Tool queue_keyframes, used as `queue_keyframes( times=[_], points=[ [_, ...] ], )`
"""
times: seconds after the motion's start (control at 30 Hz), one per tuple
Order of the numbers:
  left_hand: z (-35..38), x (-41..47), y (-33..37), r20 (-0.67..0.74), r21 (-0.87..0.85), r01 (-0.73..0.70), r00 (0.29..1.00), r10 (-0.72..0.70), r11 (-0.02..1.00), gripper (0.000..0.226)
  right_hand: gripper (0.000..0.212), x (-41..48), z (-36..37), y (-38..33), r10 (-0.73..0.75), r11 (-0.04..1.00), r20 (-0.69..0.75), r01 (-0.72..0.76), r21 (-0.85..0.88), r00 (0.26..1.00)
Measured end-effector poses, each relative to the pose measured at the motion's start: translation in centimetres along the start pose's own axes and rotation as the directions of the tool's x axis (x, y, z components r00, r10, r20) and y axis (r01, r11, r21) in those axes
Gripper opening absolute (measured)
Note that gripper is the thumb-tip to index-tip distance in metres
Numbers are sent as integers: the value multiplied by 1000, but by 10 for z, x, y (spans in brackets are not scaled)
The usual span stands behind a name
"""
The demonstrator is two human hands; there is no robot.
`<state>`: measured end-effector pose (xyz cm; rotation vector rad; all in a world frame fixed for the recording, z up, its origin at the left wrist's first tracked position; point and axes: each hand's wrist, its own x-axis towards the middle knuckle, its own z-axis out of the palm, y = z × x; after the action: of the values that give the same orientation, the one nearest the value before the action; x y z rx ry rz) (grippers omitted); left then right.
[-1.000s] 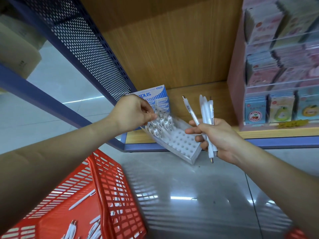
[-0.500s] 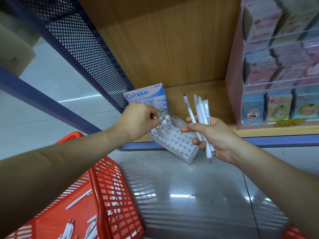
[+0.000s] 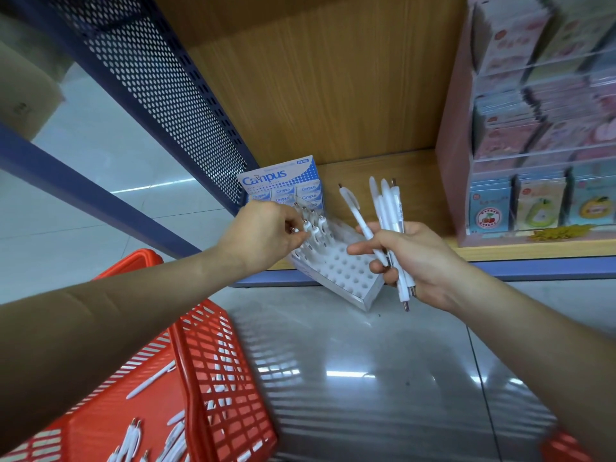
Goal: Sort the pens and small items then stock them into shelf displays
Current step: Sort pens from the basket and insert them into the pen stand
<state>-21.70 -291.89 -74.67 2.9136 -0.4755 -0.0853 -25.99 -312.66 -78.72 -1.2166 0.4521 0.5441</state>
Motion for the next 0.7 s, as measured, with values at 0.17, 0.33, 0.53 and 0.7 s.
queue_keyframes(
  times=[0.17,0.33,0.53,0.7],
  points=[
    [7,6,-1,102,-15,-29,994,30,999,16,22,-2,1,2,-29,1000,16,28,8,999],
    [4,11,-1,118,-108,65,992,-52,992,14,11,-1,-1,4,-57,998,9,57,-28,998],
    [8,11,0,82,-106,101,992,-92,989,15,10,0,0,6,-82,997,-26,82,-10,996],
    [18,13,4,49,-55,47,998,-44,997,14,13,0,-1,6,-82,996,-38,83,15,996]
  ],
)
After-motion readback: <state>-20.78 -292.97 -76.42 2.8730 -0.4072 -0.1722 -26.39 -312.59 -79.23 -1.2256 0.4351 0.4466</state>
